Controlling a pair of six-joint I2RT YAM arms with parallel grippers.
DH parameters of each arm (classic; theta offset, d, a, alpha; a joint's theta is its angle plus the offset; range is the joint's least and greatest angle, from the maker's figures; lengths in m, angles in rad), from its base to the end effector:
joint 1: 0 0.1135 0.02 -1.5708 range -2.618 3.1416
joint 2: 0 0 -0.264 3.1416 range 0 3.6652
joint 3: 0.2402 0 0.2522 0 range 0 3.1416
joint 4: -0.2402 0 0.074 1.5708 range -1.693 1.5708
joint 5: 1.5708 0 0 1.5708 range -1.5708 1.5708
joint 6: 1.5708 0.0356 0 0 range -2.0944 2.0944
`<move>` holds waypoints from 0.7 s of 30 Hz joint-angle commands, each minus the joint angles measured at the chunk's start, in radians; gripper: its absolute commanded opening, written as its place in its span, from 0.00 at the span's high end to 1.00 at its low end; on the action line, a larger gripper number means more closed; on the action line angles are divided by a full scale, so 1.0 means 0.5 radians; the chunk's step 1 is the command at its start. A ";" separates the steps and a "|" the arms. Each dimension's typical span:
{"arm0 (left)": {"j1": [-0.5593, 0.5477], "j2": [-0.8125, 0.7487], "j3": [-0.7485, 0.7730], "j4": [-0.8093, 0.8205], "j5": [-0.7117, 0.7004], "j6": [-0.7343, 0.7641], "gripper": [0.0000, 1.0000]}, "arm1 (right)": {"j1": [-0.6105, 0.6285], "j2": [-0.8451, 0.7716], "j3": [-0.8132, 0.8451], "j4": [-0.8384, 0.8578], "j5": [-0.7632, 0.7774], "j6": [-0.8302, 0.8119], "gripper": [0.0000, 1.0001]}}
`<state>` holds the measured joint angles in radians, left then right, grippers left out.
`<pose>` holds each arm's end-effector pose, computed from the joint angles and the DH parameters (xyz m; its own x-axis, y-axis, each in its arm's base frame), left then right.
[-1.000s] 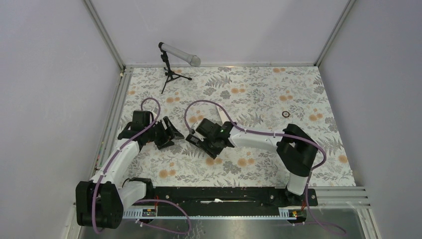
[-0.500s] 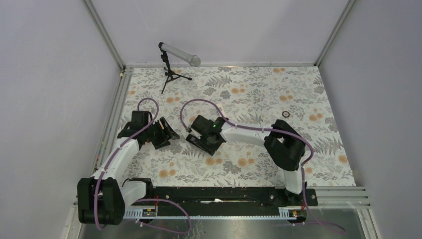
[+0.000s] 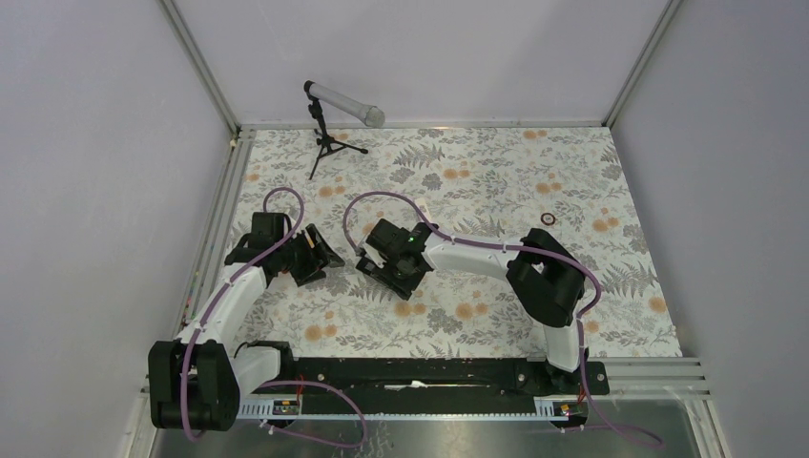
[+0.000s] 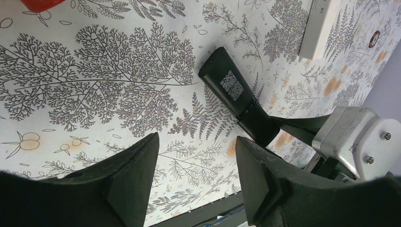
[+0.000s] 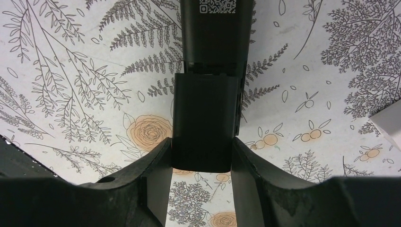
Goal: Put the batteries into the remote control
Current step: Load the battery cover into the remote control.
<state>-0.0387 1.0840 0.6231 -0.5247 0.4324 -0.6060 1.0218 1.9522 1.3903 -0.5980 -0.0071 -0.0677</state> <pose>0.2006 -0.0227 0.2030 -0.8364 -0.4852 -0.2550 -0.2555 0.7567 -0.6017 0.2092 0.3425 0.1783 -0.4195 -0.8154 -0.3990 -0.8849 0.4653 -0.0205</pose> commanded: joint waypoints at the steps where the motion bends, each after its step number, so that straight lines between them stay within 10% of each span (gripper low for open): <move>1: 0.015 0.007 0.009 0.046 0.027 0.031 0.37 | -0.013 0.007 0.028 -0.007 -0.065 -0.052 0.76; 21: 0.019 0.026 0.014 0.049 0.053 0.039 0.37 | -0.055 0.001 0.021 0.081 0.038 0.010 0.73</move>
<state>-0.0360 1.0954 0.6231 -0.5255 0.4404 -0.6010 1.0027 1.9686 1.3903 -0.5827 -0.0101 -0.0700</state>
